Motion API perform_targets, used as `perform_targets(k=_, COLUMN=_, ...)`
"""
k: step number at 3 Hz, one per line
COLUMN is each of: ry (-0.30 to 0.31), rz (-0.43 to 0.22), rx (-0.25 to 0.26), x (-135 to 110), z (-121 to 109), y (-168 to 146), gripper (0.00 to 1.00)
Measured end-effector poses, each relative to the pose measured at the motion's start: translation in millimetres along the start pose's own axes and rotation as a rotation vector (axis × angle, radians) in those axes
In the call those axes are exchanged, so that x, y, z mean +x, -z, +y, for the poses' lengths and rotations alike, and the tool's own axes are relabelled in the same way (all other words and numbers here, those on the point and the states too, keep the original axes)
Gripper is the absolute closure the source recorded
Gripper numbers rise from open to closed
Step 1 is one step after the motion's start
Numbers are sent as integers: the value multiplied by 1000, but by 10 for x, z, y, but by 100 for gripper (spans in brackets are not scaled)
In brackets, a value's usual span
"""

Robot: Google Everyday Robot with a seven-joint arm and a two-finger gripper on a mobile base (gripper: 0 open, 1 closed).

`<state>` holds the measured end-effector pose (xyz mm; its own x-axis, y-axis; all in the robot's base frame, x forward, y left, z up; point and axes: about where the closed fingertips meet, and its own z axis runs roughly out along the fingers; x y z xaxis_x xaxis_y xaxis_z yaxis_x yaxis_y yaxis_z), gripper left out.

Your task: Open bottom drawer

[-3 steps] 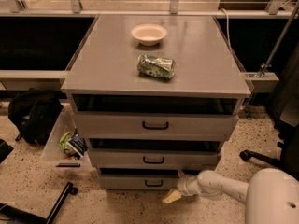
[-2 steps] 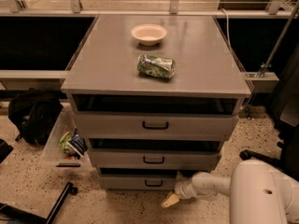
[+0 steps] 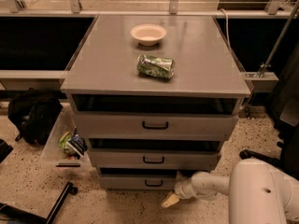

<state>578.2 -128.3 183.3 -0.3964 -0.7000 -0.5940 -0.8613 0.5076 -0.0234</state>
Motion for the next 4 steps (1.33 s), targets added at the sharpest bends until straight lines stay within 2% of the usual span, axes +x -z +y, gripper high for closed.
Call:
perform_targets(k=2, ry=69, rz=65, rx=6, x=27, z=74, y=-77, gripper=0)
perform_targets(k=3, ry=69, rz=65, rx=6, x=28, z=76, y=-78, gripper=5)
perform_targets(k=4, ry=69, rz=65, rx=6, x=28, z=76, y=-78, gripper=24)
